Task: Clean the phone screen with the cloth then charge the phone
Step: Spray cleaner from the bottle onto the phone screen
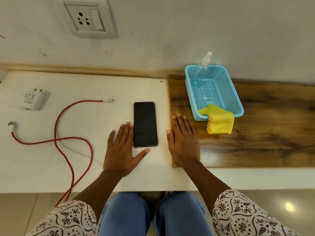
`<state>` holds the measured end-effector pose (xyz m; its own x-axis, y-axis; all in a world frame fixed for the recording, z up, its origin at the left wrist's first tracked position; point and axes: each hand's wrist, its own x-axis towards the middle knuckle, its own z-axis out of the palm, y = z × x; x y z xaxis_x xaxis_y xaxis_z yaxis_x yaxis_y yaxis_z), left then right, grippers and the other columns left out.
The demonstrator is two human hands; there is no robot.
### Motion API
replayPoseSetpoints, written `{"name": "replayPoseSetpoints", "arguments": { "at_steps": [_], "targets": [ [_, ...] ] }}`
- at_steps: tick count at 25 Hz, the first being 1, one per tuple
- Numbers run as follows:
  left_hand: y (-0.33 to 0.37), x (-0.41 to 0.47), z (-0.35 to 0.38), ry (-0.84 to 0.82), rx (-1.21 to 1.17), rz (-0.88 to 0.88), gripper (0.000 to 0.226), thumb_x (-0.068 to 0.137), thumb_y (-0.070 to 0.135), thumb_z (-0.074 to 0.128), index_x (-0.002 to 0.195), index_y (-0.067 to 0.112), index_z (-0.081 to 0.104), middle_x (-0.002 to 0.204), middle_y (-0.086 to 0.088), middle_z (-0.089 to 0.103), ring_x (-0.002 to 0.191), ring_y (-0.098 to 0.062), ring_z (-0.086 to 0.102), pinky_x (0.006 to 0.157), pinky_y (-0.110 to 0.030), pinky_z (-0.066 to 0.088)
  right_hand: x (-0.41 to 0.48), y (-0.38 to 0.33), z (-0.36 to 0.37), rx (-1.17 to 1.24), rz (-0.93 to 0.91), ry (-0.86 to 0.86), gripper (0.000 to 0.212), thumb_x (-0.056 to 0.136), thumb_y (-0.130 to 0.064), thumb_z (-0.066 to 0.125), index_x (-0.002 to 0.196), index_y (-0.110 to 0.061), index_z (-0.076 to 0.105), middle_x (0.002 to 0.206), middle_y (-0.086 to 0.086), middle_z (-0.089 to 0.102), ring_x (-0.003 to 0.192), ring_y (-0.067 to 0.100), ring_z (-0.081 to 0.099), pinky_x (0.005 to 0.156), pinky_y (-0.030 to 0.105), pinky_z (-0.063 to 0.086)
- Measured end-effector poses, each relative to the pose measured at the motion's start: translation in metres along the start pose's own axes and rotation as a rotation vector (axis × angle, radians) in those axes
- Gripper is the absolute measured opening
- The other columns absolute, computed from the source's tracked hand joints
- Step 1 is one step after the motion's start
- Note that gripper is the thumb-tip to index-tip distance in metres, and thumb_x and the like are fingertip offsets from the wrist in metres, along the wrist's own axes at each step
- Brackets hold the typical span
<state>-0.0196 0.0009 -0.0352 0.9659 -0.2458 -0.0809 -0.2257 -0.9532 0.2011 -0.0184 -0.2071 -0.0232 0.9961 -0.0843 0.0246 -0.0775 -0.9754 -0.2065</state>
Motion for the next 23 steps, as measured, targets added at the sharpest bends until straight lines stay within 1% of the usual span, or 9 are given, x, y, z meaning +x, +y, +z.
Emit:
{"name": "replayPoseSetpoints", "arguments": {
  "at_steps": [9,13,17,23],
  "targets": [
    [0.0005,-0.0002,-0.0002,0.009,-0.015,-0.003,0.094,0.077,0.077,0.008,0.148,0.015,0.004,0.158,-0.004,0.007,0.146,-0.022,0.002,0.119,-0.046,0.005,-0.0003,0.0002,-0.0008,0.003,-0.004,0.017,0.057,0.096,-0.042,0.021,0.148,-0.017,0.020,0.158,0.004,0.021,0.147,0.021,0.012,0.120,0.040,0.012],
    [0.0002,-0.0003,-0.0008,0.011,-0.004,-0.001,0.092,0.078,0.075,0.002,0.148,0.016,0.003,0.158,-0.004,0.008,0.146,-0.022,0.005,0.119,-0.047,0.008,-0.0004,0.0006,-0.0003,0.019,-0.005,0.034,0.056,0.097,-0.040,0.025,0.147,-0.017,0.023,0.157,0.005,0.024,0.147,0.022,0.014,0.119,0.041,0.014],
    [0.0011,-0.0006,-0.0023,0.027,-0.025,0.005,0.091,0.079,0.074,0.000,0.147,0.014,0.009,0.158,-0.006,0.013,0.146,-0.023,0.009,0.119,-0.048,0.010,-0.0001,0.0006,0.0006,0.012,-0.005,0.037,0.056,0.096,-0.041,0.023,0.147,-0.017,0.023,0.157,0.005,0.024,0.147,0.022,0.014,0.119,0.040,0.014],
    [0.0010,-0.0004,-0.0015,0.033,-0.026,-0.001,0.092,0.078,0.075,0.000,0.147,0.014,0.011,0.157,-0.006,0.015,0.145,-0.024,0.010,0.119,-0.047,0.010,0.0001,0.0002,0.0006,0.013,-0.003,0.049,0.056,0.096,-0.041,0.023,0.147,-0.017,0.024,0.156,0.005,0.027,0.146,0.021,0.017,0.119,0.040,0.014]
  ]
}}
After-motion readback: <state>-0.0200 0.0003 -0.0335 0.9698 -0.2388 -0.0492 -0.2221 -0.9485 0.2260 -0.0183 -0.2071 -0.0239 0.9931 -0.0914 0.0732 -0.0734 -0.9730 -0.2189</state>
